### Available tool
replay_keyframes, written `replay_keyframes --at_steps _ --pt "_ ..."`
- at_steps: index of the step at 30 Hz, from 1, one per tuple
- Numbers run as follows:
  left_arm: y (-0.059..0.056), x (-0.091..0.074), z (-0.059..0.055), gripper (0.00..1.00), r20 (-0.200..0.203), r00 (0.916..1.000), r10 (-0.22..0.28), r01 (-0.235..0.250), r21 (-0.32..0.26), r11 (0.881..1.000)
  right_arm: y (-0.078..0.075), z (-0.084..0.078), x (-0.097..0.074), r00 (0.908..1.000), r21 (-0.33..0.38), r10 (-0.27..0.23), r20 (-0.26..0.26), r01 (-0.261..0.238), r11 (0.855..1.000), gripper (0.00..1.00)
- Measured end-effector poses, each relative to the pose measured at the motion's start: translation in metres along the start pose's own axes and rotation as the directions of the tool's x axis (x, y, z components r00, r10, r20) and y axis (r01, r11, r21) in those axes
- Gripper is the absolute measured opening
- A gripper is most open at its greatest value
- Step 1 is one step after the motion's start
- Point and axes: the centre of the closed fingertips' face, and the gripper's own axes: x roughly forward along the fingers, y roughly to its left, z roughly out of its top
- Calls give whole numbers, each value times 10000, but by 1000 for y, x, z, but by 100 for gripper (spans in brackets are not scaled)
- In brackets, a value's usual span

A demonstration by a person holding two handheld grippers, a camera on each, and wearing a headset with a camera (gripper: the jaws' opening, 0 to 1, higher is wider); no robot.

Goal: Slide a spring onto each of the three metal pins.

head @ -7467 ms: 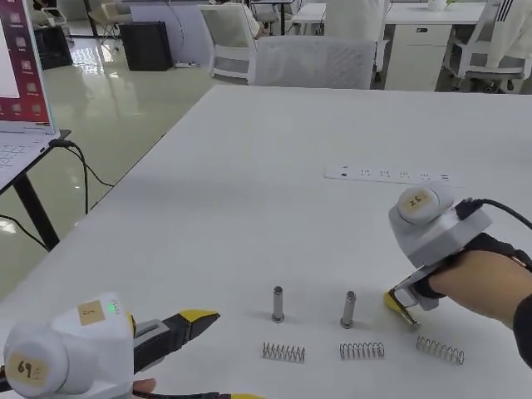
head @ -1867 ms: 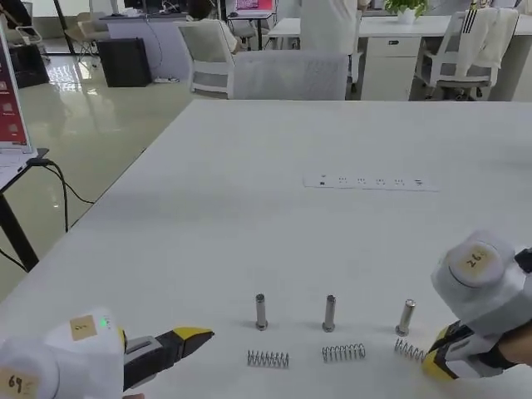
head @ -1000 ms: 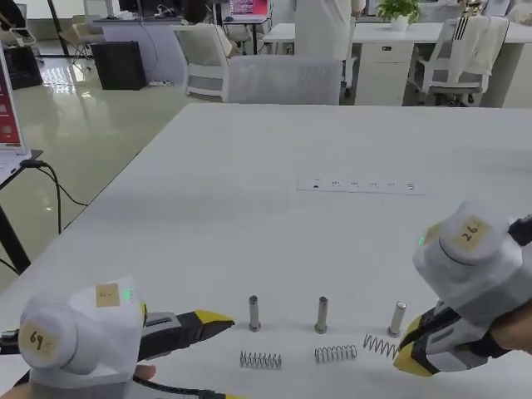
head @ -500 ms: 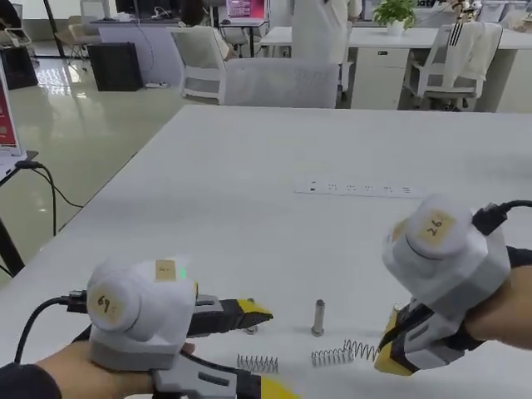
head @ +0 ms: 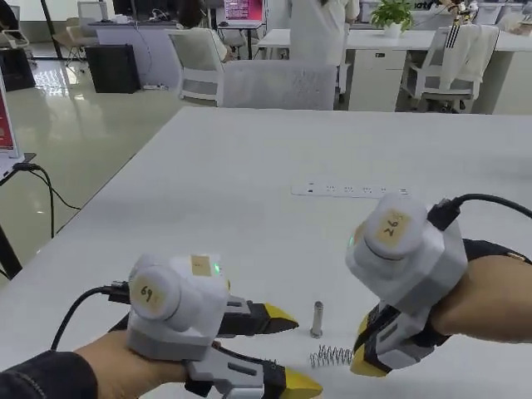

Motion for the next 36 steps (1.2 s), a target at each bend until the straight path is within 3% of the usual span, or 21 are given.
replay_keyframes --at_steps 10,21,33,36 --pt "-4 4 -2 23 -135 9999 -48 55 565 9984 7 7 0 9998 -498 111 -162 -119 9987 8" --pt "-13 9 -3 14 -293 9991 -297 333 1301 9909 18 7 2 9977 -963 470 -493 -516 9940 8" --pt "-25 16 -13 5 -1058 9934 -453 711 2539 9646 25 6 4 9951 -997 686 -716 -755 9921 8" --pt "-25 15 -14 4 -1103 9928 -471 744 2581 9632 26 5 4 9946 -979 730 -741 -801 9920 8"
